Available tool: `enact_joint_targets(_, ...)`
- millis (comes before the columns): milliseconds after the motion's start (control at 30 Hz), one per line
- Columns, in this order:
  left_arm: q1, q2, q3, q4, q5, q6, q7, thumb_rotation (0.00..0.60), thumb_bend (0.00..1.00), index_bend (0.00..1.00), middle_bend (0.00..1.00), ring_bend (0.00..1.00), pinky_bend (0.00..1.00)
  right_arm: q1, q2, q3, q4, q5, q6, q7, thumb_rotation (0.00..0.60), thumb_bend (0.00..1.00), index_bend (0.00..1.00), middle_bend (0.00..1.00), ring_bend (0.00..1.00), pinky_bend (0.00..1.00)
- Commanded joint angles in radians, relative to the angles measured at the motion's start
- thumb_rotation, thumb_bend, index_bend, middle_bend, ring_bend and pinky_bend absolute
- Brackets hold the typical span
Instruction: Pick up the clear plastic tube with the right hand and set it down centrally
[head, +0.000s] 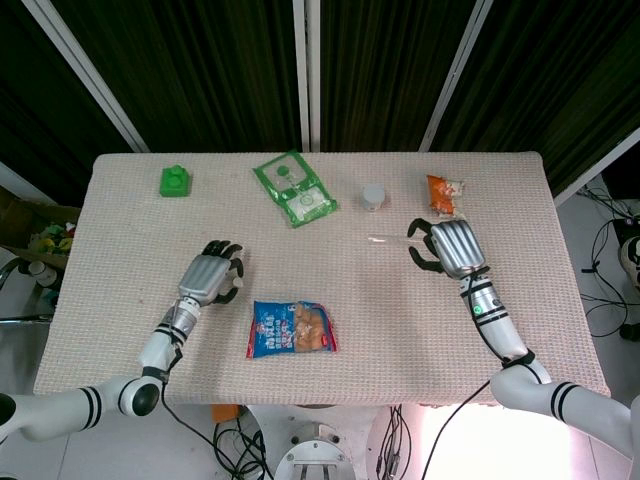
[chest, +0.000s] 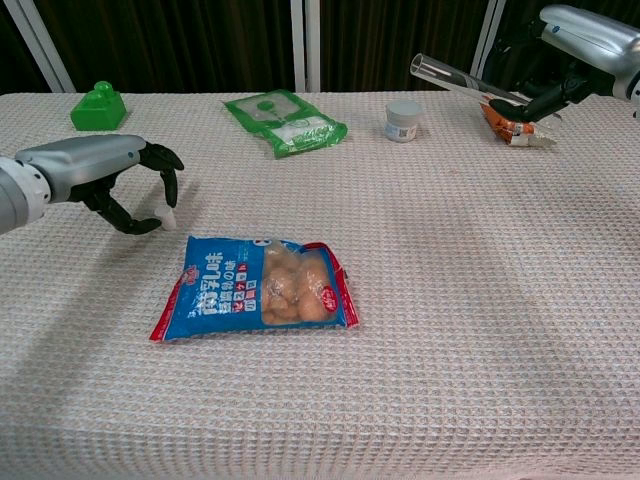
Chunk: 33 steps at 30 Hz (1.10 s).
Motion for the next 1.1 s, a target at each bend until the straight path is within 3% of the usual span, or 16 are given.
enact_joint_targets(33,-0.001,-0.003,-0.001,0.006,-0.003,0.001,0.002,0.6,0.35,0.46,0.12,0.07,0.08,0.0,0.0,0.0,0.0,0.0,-0.001,0.0,0.6,0.64,0.85,1.0,1.0,1.0)
enact_joint_targets(267,-0.003,-0.004,-0.003,0.007,-0.016,-0.001,0.014,0.6,0.37,0.47,0.12,0.07,0.08,0.0,0.003,0.001,0.0,0.001,-0.003,0.003,0.6,0.64,0.85,1.0,1.0,1.0)
enact_joint_targets(500,-0.004,-0.004,-0.004,0.007,-0.017,-0.003,0.012,0.6,0.5,0.55,0.14,0.07,0.08,-0.001,-0.001,-0.002,0.003,-0.001,-0.005,0.007,0.6,0.64,0.85,1.0,1.0,1.0)
enact_joint_targets(633,0.001,-0.005,-0.007,0.002,0.001,0.013,-0.006,0.6,0.52,0.58,0.15,0.07,0.08,-0.004,-0.002,-0.004,0.003,-0.001,-0.003,0.011,0.6,0.64,0.85,1.0,1.0,1.0)
enact_joint_targets(1100,0.088,0.088,-0.11,-0.191,0.23,0.279,-0.34,0.6,0.55,0.59,0.17,0.07,0.09,0.016,-0.085,0.001,0.032,-0.01,-0.029,0.143,0.6,0.65,0.87,1.0,1.0,1.0)
